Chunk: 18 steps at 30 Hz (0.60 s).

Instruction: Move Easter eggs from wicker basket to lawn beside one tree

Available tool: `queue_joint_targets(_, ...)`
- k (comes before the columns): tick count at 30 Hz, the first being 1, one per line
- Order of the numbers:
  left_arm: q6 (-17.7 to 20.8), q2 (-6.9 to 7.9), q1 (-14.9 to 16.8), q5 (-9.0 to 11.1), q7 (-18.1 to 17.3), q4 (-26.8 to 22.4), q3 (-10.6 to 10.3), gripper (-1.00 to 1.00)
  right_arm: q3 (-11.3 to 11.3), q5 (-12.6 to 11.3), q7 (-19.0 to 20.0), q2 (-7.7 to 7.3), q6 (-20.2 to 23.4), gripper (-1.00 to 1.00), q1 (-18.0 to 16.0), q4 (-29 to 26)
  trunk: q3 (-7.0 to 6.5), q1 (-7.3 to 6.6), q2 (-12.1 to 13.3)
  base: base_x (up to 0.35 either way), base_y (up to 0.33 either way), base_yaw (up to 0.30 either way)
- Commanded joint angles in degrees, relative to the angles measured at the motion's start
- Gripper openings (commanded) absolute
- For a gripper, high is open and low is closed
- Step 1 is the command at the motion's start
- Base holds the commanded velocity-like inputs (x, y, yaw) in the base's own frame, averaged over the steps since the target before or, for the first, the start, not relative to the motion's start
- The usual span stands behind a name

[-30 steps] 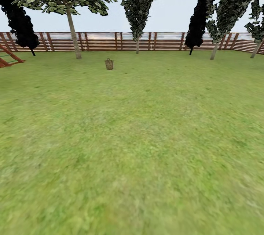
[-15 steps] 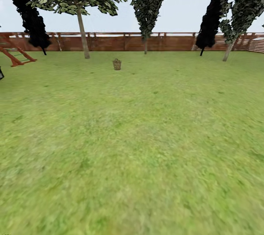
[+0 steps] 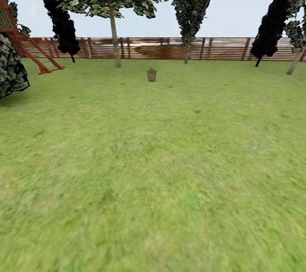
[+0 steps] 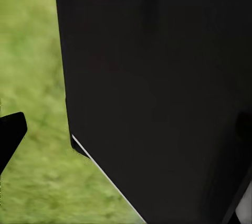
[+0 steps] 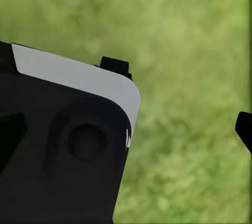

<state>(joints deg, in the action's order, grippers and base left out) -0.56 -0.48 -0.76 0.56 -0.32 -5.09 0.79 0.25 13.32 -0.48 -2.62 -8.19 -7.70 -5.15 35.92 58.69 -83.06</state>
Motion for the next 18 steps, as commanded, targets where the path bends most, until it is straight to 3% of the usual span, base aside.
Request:
queue_joint_targets(1,-0.06,0.02,-0.03,0.06,0.02,-0.09,0.07,1.0,0.01,0.33,-0.05,-0.01,-0.17,1.0,-0.03,0.05,0.04,0.03,-0.02,0.334,0.0,0.016)
queue_joint_targets(18,-0.06,0.04,-0.03,0.06,0.05,-0.09,0.09,1.0,0.01,0.3,-0.05,-0.02,-0.16,1.0,-0.03,0.05,0.04,0.03,-0.02,0.334,0.0,0.002)
